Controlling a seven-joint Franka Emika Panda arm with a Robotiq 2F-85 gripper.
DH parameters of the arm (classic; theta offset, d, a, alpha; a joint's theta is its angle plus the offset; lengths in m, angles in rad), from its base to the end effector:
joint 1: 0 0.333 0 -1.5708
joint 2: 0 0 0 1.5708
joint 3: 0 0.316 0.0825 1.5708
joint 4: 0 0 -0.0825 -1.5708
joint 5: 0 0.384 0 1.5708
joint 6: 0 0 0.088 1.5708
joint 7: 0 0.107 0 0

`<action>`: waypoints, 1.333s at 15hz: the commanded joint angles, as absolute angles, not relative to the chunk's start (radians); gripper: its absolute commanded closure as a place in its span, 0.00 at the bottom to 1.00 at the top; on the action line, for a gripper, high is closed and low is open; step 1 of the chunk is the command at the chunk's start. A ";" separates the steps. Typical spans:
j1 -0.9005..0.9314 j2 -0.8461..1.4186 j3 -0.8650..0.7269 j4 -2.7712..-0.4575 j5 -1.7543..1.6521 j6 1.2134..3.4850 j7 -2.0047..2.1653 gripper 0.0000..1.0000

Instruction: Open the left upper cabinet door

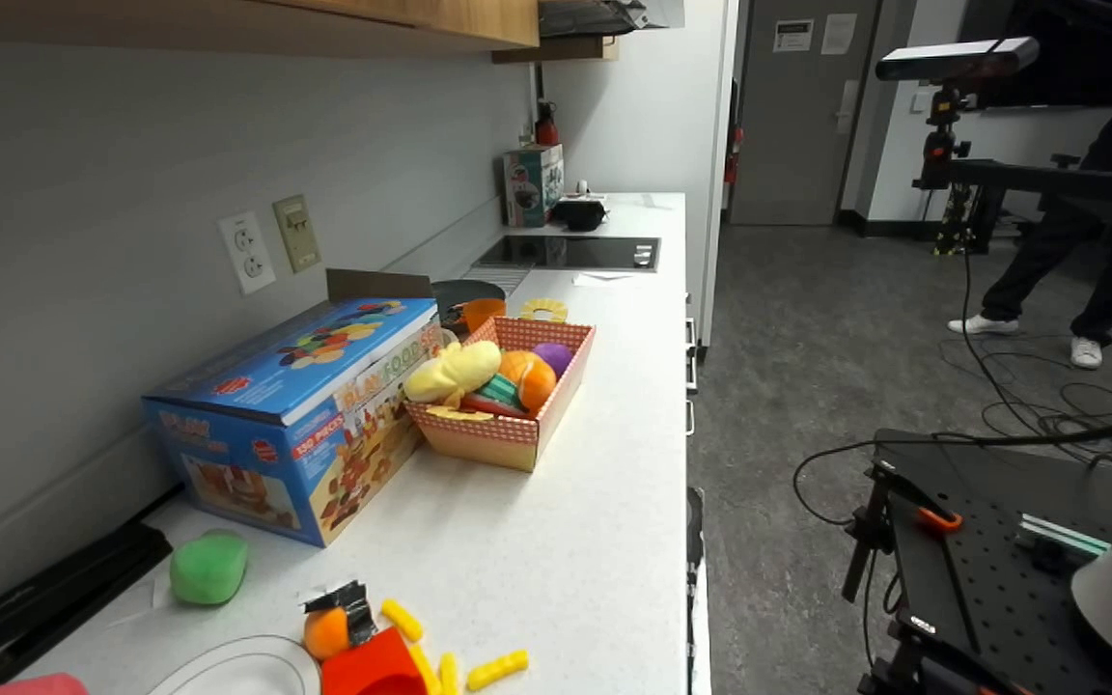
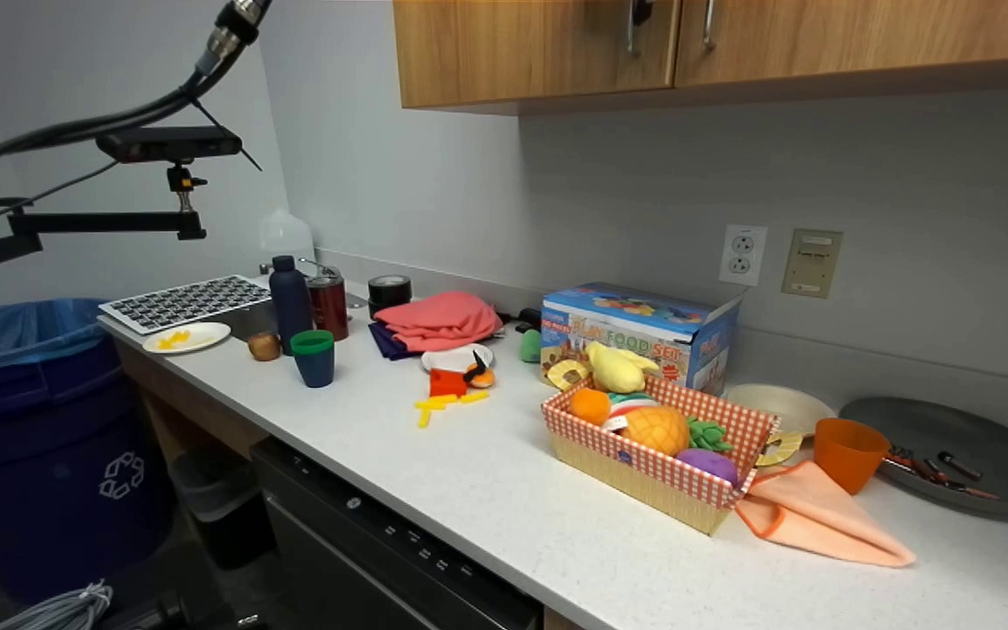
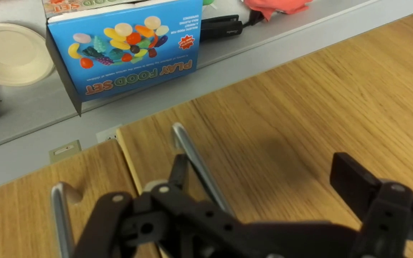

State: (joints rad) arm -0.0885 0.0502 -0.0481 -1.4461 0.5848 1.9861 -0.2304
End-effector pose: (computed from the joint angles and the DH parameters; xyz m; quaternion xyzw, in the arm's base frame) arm 0.6015 -0.0469 0.7126 -0.9306 0.0049 -0.2800 0.2358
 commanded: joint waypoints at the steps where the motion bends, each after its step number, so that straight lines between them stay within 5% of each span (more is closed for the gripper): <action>1: -0.077 -0.005 -0.026 -1.462 0.705 1.889 -0.218 0.00; 20: -0.054 -0.289 -0.083 -1.684 0.712 1.676 -0.220 0.00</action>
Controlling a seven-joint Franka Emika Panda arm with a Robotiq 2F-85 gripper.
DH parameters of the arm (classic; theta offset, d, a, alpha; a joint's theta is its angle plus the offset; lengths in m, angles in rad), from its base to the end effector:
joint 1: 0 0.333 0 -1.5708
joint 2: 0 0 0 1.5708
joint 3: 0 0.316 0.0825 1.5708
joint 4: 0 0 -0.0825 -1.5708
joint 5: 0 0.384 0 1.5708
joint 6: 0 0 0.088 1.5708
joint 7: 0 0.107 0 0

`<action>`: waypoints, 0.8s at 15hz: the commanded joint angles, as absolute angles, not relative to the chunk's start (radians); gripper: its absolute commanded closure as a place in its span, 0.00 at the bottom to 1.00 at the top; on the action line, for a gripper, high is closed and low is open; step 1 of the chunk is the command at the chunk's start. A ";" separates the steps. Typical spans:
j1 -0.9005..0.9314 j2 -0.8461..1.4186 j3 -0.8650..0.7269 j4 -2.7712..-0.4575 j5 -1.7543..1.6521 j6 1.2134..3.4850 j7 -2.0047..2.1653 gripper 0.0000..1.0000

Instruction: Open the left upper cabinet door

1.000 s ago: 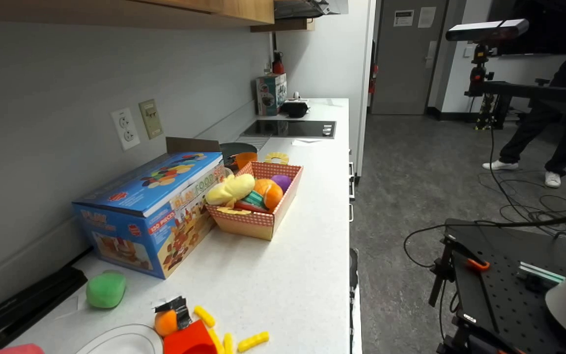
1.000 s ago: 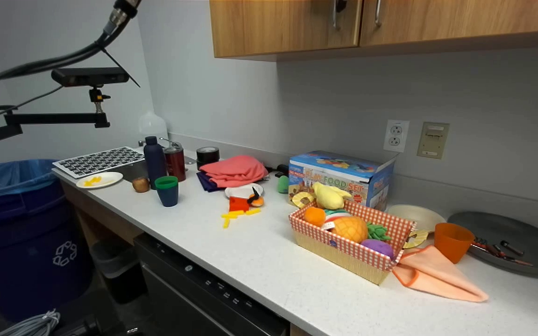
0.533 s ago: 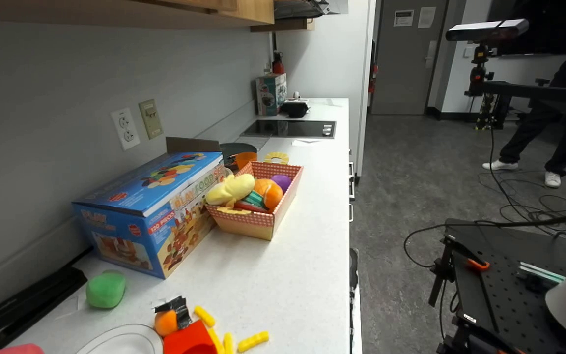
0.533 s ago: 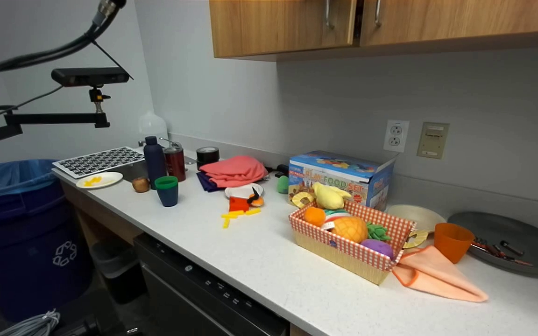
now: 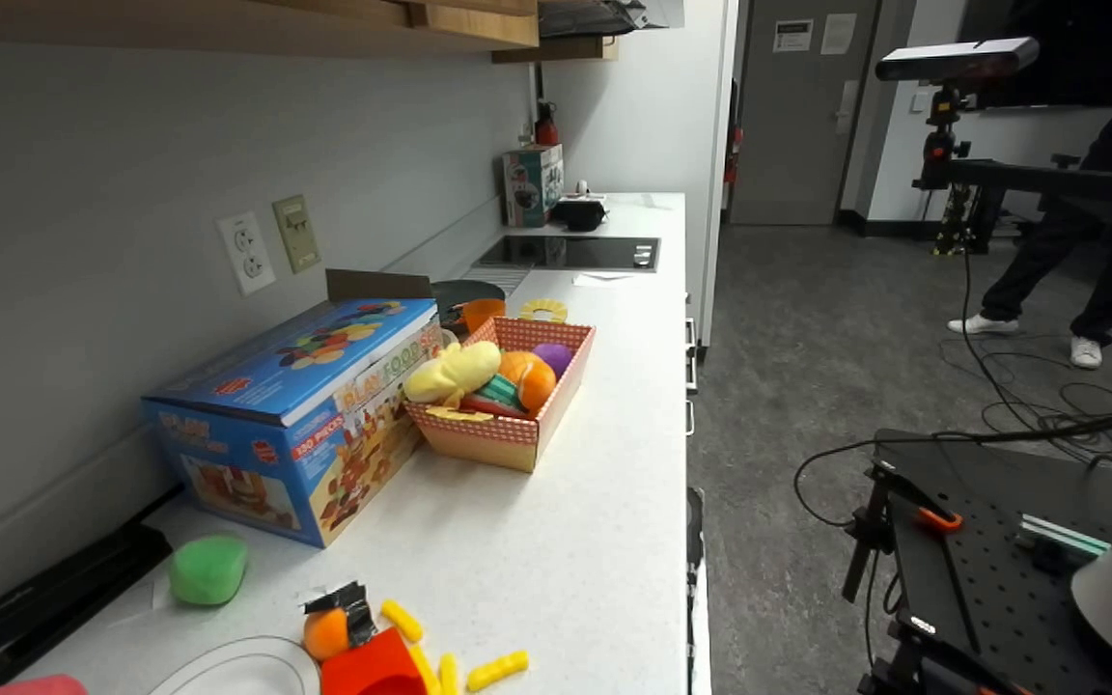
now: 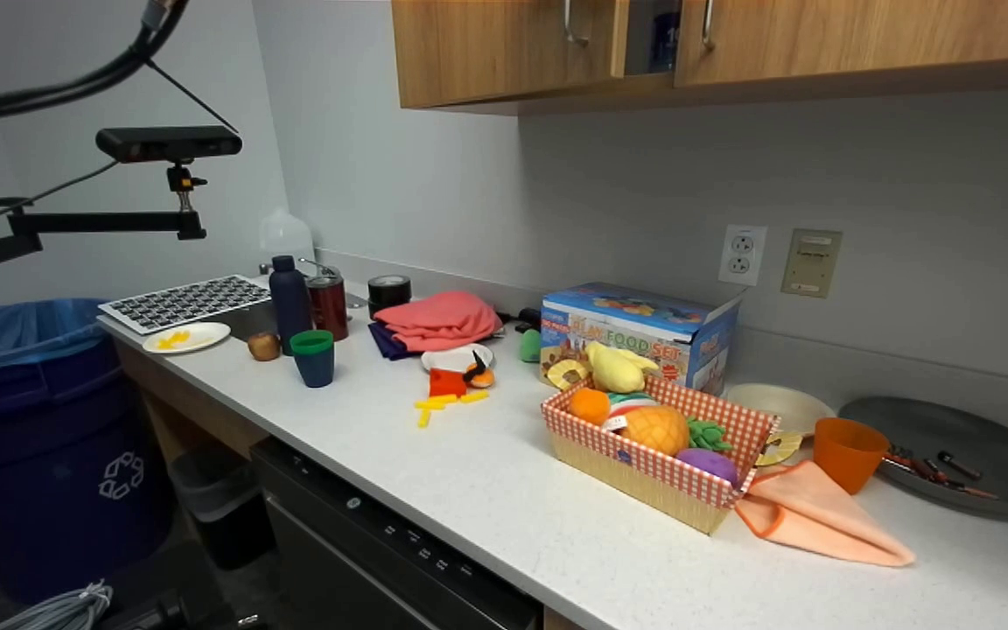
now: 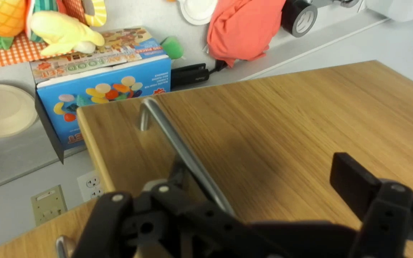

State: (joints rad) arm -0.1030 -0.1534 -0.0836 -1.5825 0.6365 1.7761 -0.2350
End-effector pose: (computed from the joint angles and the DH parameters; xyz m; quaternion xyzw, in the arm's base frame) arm 0.5184 -0.0501 0.7403 -0.9335 -0.0120 -0.2266 0.2775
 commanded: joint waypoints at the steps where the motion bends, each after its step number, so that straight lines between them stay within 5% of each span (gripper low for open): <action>1: -0.051 -0.319 -0.088 -1.712 0.708 1.645 -0.223 0.00; 12: -0.061 -0.388 -0.156 -1.840 0.476 1.334 -0.427 0.00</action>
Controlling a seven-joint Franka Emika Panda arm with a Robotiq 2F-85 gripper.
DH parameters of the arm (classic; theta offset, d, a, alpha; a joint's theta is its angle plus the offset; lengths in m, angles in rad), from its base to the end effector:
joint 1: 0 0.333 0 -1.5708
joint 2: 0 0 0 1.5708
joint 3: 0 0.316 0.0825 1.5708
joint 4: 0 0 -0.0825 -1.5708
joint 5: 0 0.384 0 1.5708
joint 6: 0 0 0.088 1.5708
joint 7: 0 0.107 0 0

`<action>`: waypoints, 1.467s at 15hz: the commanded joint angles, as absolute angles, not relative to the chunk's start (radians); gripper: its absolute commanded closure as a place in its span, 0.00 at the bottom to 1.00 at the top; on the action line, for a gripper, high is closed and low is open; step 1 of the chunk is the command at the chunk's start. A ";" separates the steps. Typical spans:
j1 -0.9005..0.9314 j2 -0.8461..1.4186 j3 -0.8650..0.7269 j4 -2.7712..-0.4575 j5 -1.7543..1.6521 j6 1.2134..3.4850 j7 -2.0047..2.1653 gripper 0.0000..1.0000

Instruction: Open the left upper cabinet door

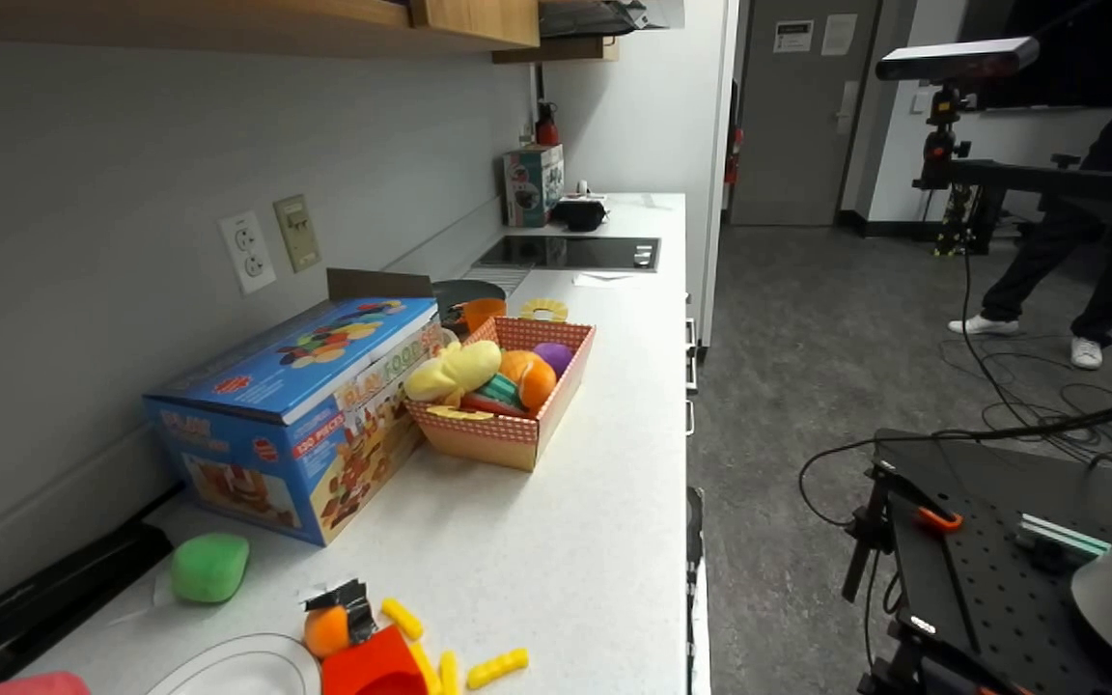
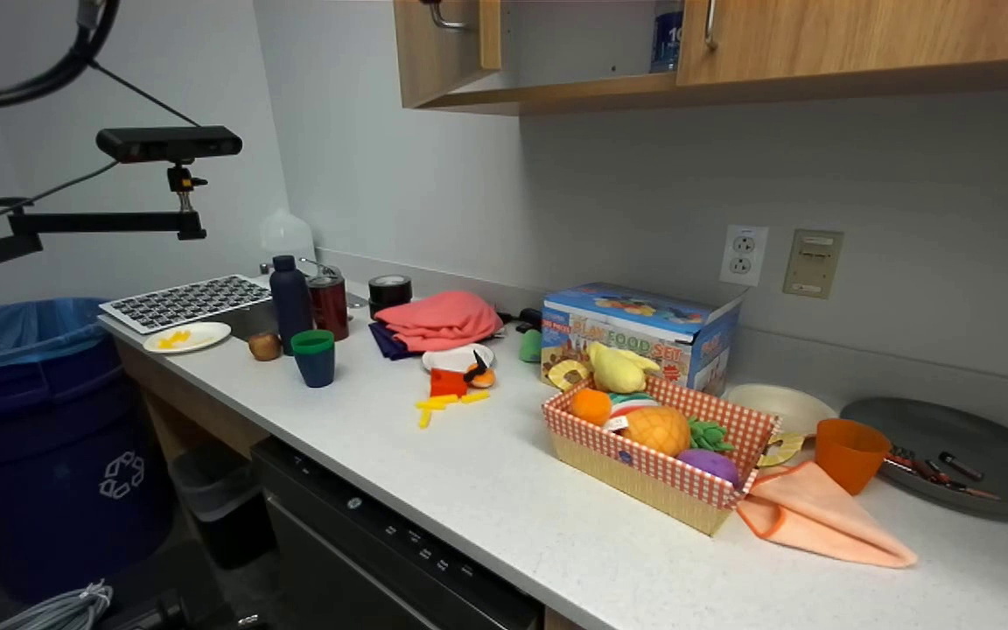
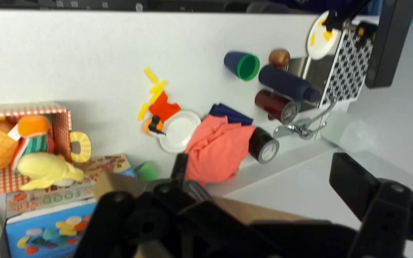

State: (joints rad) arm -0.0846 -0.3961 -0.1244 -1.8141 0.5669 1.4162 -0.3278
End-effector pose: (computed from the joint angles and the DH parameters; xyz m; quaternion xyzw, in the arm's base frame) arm 0.4082 -0.0355 0.7091 -0.9485 -0.1035 -0.0769 0.2893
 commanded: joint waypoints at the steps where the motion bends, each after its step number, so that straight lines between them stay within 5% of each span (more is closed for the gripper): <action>1: -0.062 -0.372 -0.157 -1.840 0.421 1.321 -0.469 0.00; 8: -0.079 -0.167 -0.193 -1.772 0.112 1.575 -0.796 0.00; 16: -0.141 0.064 -0.207 -1.649 0.258 2.101 -0.961 0.00; 22: -0.183 0.119 -0.178 -1.593 0.452 2.057 -0.961 0.00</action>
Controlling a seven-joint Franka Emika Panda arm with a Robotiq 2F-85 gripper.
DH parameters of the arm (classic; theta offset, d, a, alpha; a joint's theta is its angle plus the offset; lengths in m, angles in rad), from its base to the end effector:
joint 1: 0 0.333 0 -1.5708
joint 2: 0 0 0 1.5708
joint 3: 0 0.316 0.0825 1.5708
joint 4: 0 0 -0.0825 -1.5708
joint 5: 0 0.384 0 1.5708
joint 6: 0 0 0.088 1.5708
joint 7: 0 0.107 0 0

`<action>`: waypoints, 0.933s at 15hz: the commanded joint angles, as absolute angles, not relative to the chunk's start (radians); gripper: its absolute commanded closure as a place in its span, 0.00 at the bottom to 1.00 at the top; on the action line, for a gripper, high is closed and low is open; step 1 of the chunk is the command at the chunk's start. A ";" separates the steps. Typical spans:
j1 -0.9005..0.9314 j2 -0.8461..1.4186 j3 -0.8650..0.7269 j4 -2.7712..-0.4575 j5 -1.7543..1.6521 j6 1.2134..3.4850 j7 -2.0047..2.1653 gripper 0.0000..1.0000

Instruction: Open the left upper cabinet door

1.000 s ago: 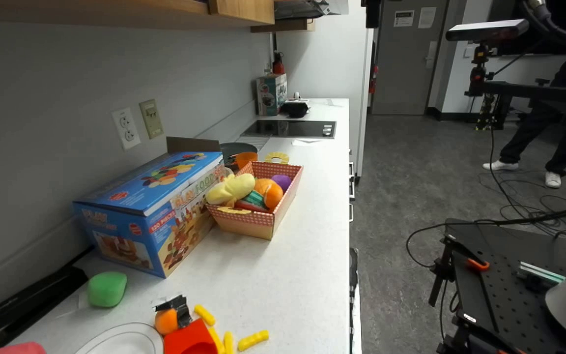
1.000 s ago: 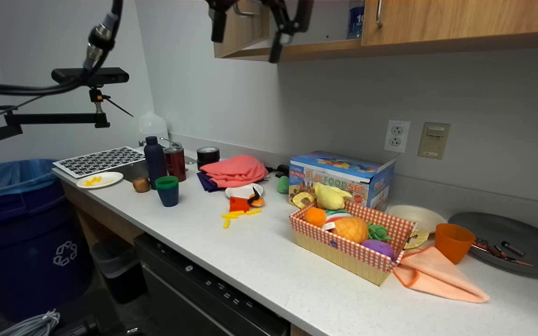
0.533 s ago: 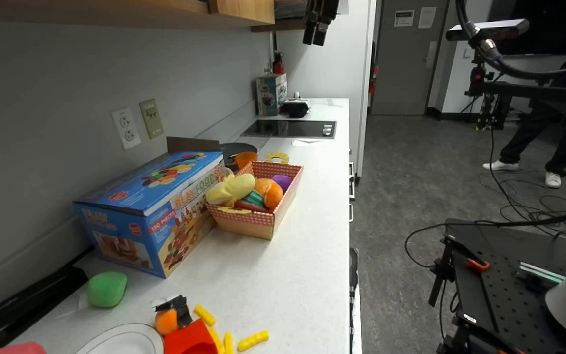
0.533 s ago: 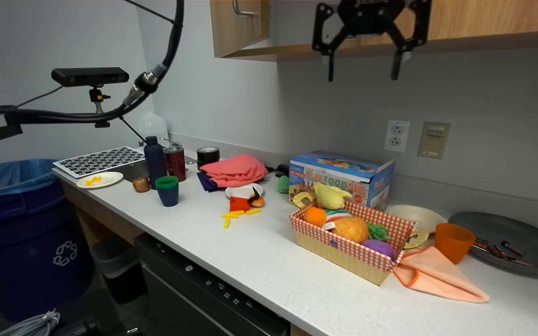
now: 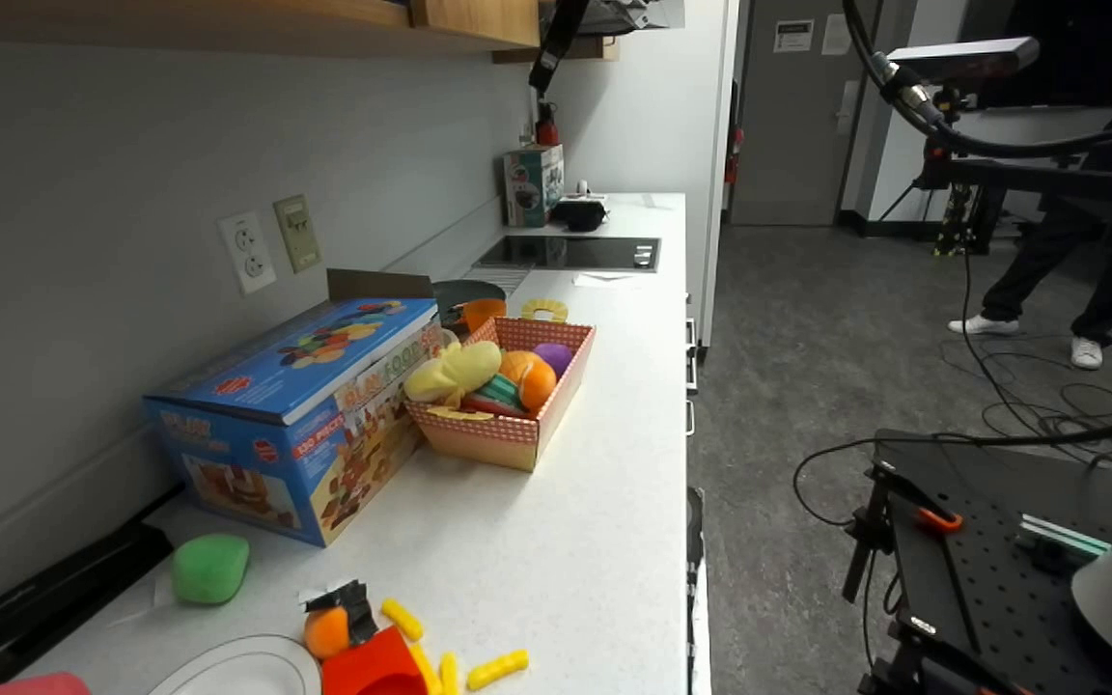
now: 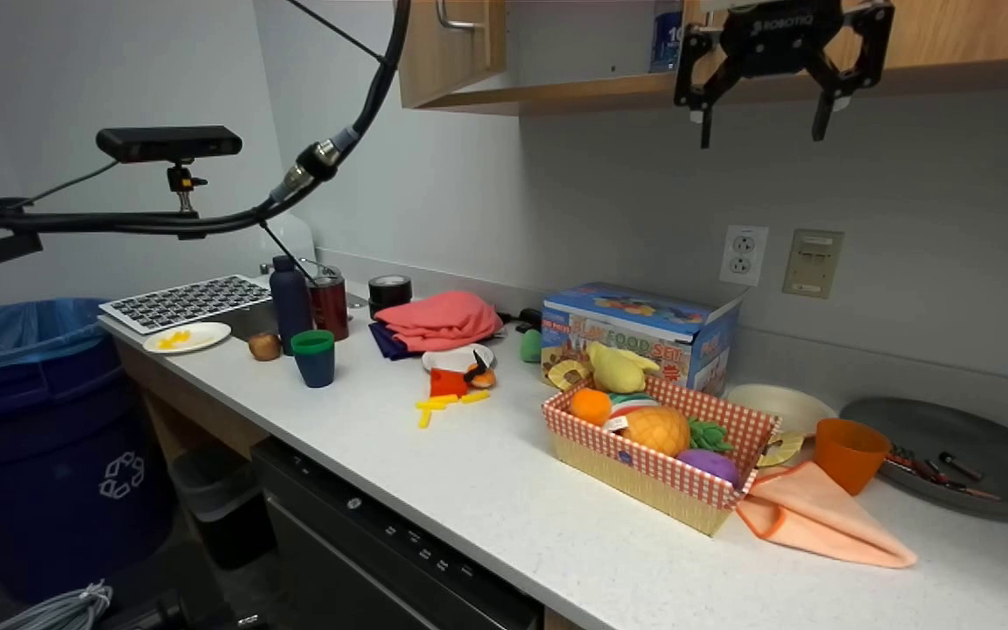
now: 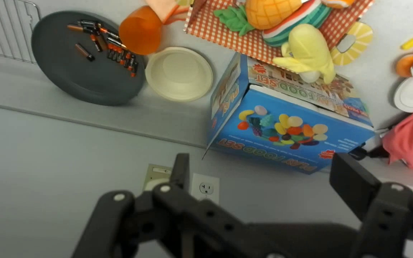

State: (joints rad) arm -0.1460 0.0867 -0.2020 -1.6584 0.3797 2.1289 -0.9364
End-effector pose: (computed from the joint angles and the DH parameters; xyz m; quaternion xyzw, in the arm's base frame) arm 0.5937 -0.1927 0.5929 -0.9429 -0.2173 -0.2517 0.0215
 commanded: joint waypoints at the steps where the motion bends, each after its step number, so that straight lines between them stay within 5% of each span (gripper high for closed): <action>1: -0.189 0.125 -0.175 -1.579 0.466 2.019 -0.968 0.00; 8: -0.227 0.160 -0.172 -1.488 0.558 1.759 -1.015 0.00; 14: -0.214 0.128 -0.171 -1.547 0.508 1.818 -0.995 0.00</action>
